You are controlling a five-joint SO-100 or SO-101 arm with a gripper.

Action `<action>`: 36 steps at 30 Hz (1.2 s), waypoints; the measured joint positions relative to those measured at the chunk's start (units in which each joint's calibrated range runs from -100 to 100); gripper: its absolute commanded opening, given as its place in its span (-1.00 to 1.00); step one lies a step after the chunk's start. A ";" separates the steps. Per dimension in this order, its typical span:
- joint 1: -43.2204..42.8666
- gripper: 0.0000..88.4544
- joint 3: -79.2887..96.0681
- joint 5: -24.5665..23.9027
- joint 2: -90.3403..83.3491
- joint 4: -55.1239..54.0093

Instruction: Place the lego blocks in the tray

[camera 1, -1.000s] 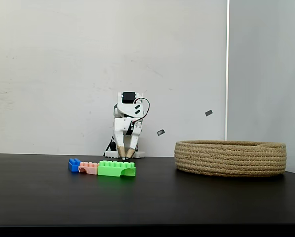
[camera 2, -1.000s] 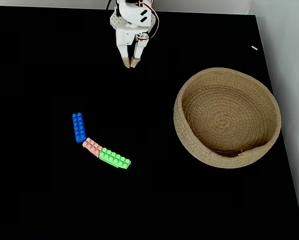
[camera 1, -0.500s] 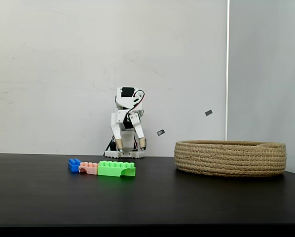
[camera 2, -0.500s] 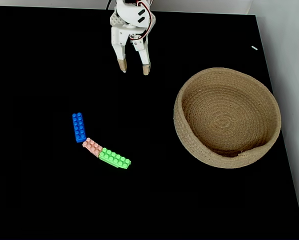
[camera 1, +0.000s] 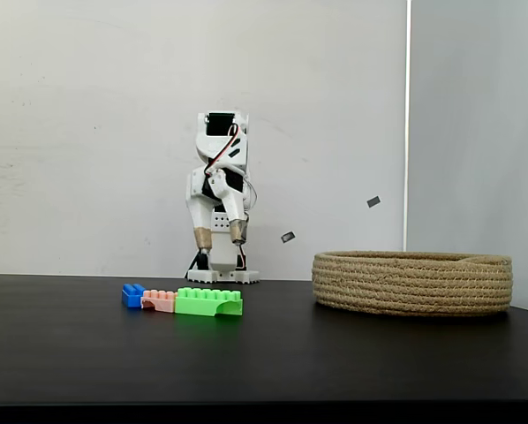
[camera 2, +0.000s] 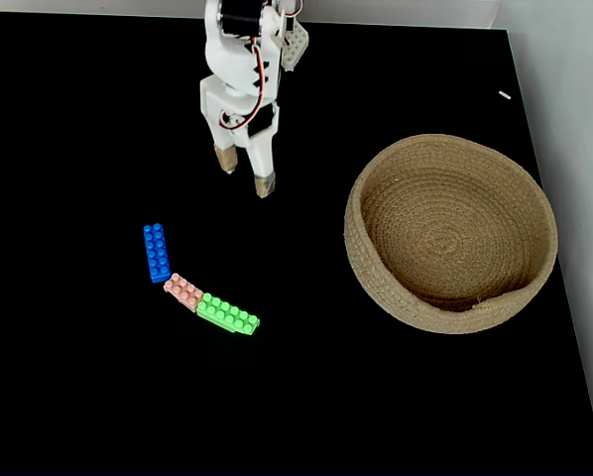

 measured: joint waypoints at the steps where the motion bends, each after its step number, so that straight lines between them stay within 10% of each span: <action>1: 0.57 -0.44 -2.92 -0.49 3.14 0.24; 23: 11.32 -0.45 -45.07 -8.84 31.81 14.05; 36: 13.60 -0.47 -37.47 4.69 31.72 9.42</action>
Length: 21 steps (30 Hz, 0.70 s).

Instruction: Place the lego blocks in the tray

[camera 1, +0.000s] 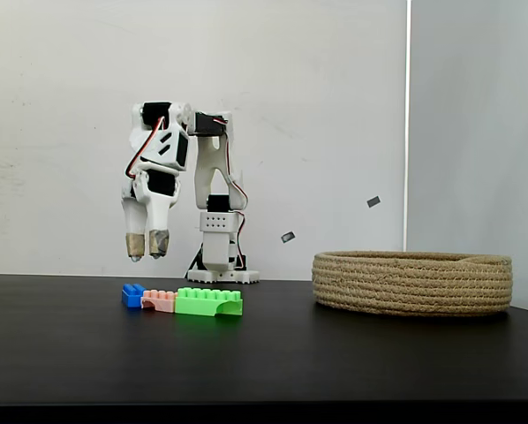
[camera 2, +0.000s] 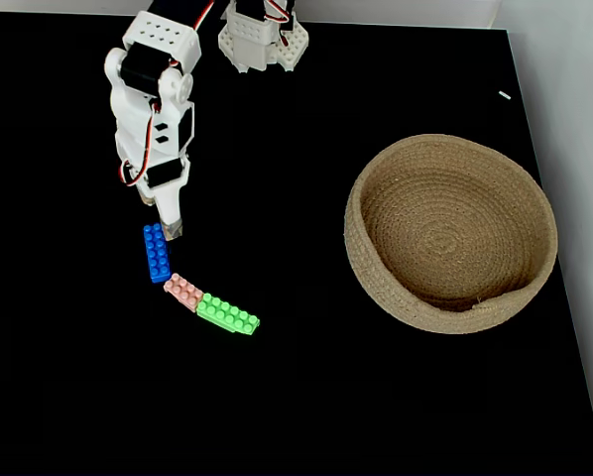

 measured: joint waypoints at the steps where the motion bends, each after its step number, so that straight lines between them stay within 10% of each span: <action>1: -0.08 -0.46 1.06 1.90 0.00 -1.38; 21: 3.58 -0.42 3.09 30.43 -1.44 -10.80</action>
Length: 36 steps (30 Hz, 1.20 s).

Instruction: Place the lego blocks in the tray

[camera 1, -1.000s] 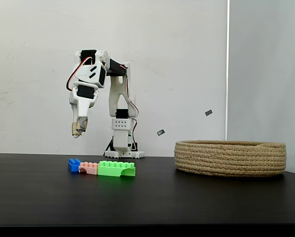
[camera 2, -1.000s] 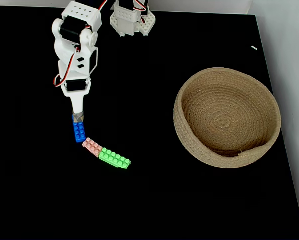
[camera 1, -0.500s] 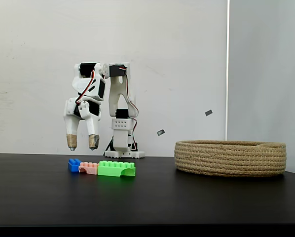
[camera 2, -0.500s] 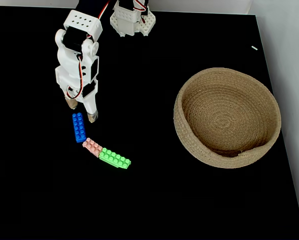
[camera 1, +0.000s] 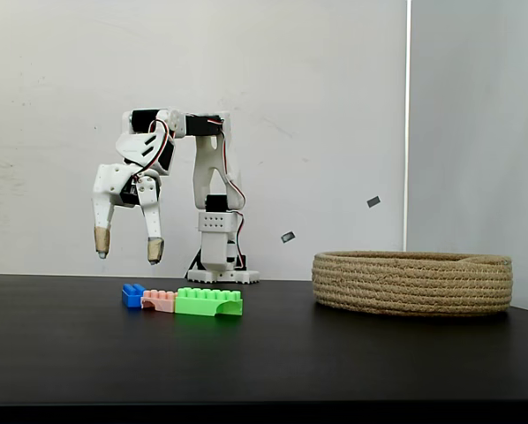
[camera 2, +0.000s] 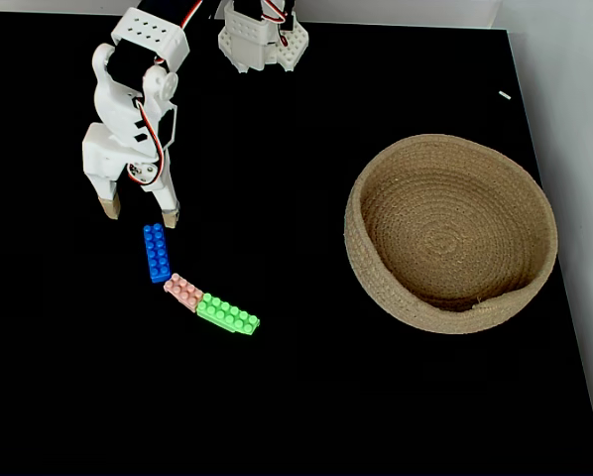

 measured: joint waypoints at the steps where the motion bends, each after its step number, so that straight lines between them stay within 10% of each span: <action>1: 0.00 -0.42 0.00 0.54 0.00 -0.81; 36: -4.89 -0.46 2.39 0.20 7.29 -8.36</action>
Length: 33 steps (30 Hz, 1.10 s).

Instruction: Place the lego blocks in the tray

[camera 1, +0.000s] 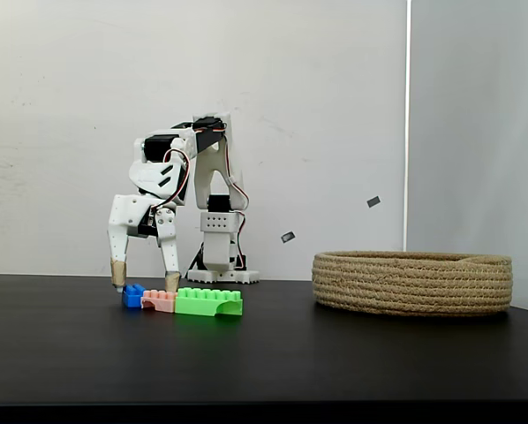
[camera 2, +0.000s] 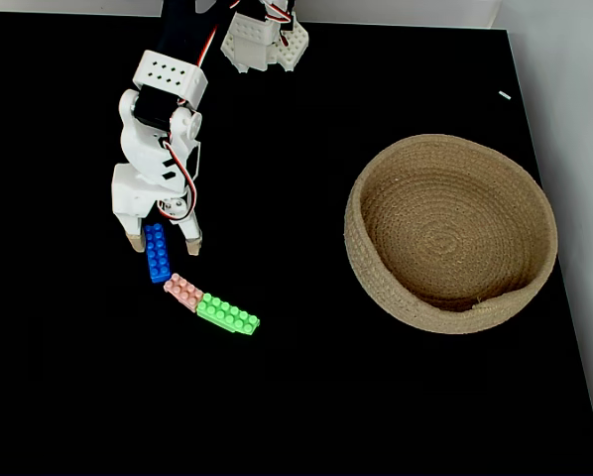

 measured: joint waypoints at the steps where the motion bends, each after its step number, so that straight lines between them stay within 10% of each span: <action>1: 0.16 -0.46 0.00 0.00 0.00 0.00; 13: 1.79 -0.51 1.50 -0.29 1.53 -3.25; 19: 1.71 -0.99 3.36 -1.56 1.95 -7.06; 33: -1.55 -1.00 6.89 -6.45 -2.37 -7.63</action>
